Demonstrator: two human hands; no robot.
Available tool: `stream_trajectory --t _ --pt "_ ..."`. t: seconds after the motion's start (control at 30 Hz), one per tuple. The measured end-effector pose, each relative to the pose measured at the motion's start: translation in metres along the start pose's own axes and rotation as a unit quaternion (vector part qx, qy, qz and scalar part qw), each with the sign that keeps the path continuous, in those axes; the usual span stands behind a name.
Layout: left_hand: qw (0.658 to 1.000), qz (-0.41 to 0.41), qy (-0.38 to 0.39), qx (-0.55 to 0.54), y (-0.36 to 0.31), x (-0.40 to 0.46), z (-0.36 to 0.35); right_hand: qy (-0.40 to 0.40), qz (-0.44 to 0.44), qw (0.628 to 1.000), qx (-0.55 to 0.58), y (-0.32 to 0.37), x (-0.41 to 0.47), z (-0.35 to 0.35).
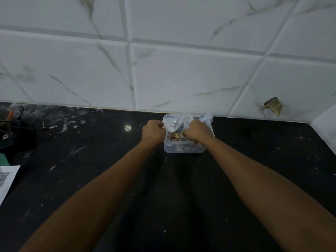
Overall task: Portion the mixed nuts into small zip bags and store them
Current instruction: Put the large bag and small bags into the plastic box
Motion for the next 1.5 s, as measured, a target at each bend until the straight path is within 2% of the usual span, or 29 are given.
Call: stream_trajectory --t 0.13,0.3,0.43,0.53,0.67,0.83,0.9,0.97,1.0,1.03,1.07,1.13,1.2,1.27,1.37,1.5 --pt "1.0 -0.006 0.003 0.004 0.0 0.0 -0.002 -0.032 0.004 0.998 -0.049 -0.006 -0.003 -0.001" --pt "1.0 -0.004 0.001 -0.003 -0.001 -0.003 -0.001 -0.02 0.006 0.996 -0.082 0.004 -0.004 -0.004" --pt "1.0 -0.006 0.004 -0.017 0.001 -0.006 0.0 -0.002 0.02 0.999 -0.05 0.003 -0.002 -0.003" --pt "1.0 -0.007 0.008 -0.027 0.0 -0.007 0.0 -0.036 0.028 0.998 -0.054 -0.001 -0.006 -0.001" --pt "1.0 0.001 0.004 -0.03 0.002 -0.006 0.0 -0.065 0.074 0.987 -0.126 0.009 -0.02 -0.005" --pt "0.999 0.0 0.028 -0.024 0.004 -0.007 -0.002 -0.025 0.058 0.993 -0.1 0.007 -0.012 -0.009" --pt "0.998 0.004 0.047 -0.035 0.007 -0.008 -0.002 -0.076 0.099 0.991 -0.052 0.001 -0.021 0.002" --pt "0.996 0.015 0.06 -0.057 0.009 -0.008 -0.002 -0.167 0.175 0.97 -0.009 -0.012 -0.048 0.019" --pt "0.995 0.019 0.067 -0.069 0.01 -0.009 -0.001 -0.188 0.207 0.96 0.006 -0.022 -0.064 0.026" --pt "0.994 0.024 0.075 -0.078 0.011 -0.01 -0.001 -0.176 0.232 0.957 0.013 -0.035 -0.076 0.026" --pt "0.993 0.03 0.081 -0.085 0.011 -0.011 -0.001 -0.13 0.249 0.96 0.008 -0.049 -0.09 0.024" --pt "0.991 0.035 0.083 -0.098 0.011 -0.012 -0.001 0.033 0.25 0.966 -0.048 -0.084 -0.112 0.006" --pt "0.989 0.041 0.084 -0.111 0.011 -0.013 -0.002 0.195 0.241 0.942 -0.125 -0.121 -0.14 -0.014" --pt "0.988 0.052 0.083 -0.122 0.01 -0.014 -0.003 0.283 0.228 0.91 -0.198 -0.152 -0.168 -0.03" --pt "0.983 0.085 0.065 -0.151 0.011 -0.015 -0.005 0.348 0.208 0.863 -0.3 -0.185 -0.199 -0.05" --pt "0.976 0.13 0.069 -0.161 0.014 -0.018 -0.011 0.344 0.218 0.845 -0.347 -0.203 -0.211 -0.063"
Point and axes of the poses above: each hand's wrist, its own x-axis towards the middle knuckle, its own z-axis out of the back of the hand, y = z × x, the point moved 5 cm from there along x, towards the middle knuckle, and after that the axes turned 9 degrees about -z, right-handed, at the moved point
